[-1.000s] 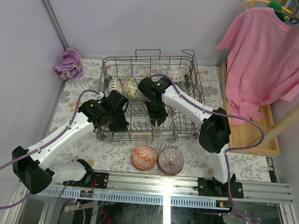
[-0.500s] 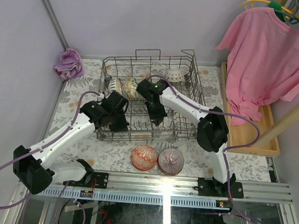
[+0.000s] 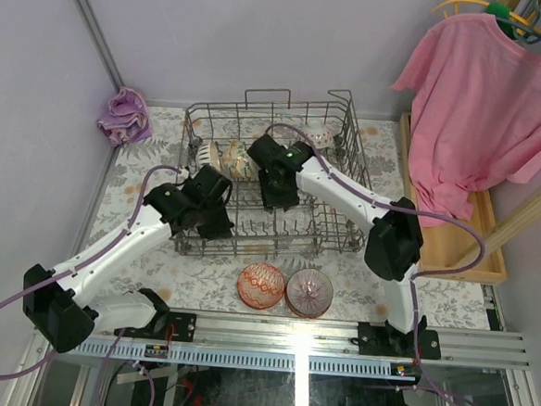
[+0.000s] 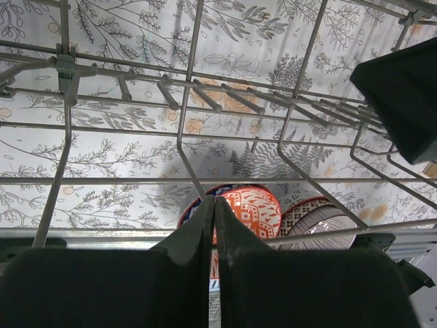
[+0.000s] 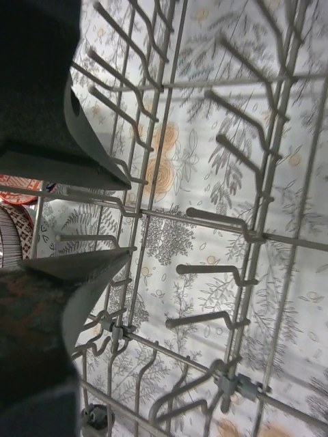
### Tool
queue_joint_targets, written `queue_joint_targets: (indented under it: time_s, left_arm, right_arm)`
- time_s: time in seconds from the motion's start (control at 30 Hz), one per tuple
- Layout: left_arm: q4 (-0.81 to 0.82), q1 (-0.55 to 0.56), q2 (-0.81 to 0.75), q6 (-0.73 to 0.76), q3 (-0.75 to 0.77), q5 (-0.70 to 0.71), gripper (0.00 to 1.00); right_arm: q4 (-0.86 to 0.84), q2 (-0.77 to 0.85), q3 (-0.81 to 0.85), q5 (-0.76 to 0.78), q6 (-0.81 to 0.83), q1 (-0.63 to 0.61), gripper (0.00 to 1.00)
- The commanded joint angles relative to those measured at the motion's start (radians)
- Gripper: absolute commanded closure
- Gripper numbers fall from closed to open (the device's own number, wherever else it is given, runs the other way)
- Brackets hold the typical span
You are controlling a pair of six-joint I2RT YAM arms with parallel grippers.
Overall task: Load the bowls into the dish rack
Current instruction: Pick up the bowl from the center of the board.
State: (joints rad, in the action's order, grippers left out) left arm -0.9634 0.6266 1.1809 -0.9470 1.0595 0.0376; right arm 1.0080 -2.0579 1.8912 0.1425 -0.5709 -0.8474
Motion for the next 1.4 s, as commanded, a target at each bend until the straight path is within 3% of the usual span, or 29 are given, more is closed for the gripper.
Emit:
queue_joint_targets:
  time_s: [0.0, 0.27, 0.5, 0.63, 0.87, 1.37]
  left_arm:
    - [-0.069, -0.004, -0.001, 0.040, 0.081, -0.005, 0.96]
    - [-0.231, 0.031, 0.025, 0.073, 0.320, -0.031, 0.72]
    - [-0.259, 0.306, 0.100, -0.039, 0.407, -0.015, 0.57]
    - [-0.249, 0.444, 0.149, -0.130, 0.396, -0.014, 0.55]
    - [-0.170, 0.571, 0.275, -0.193, 0.398, -0.036, 0.50]
    - [-0.020, 0.629, 0.508, -0.190, 0.350, -0.051, 0.48]
  right_arm:
    - [-0.005, 0.134, 0.109, 0.056, 0.033, -0.008, 0.49]
    - [0.119, 0.323, 0.200, 0.093, 0.038, -0.008, 0.33]
    - [0.216, 0.588, 0.091, 0.131, -0.038, -0.006, 0.31]
    - [0.311, 0.707, 0.061, 0.172, -0.096, -0.007, 0.32]
    - [0.360, 0.871, -0.072, 0.181, -0.163, -0.007, 0.33]
    - [0.425, 0.959, -0.112, 0.162, -0.147, -0.006, 0.33]
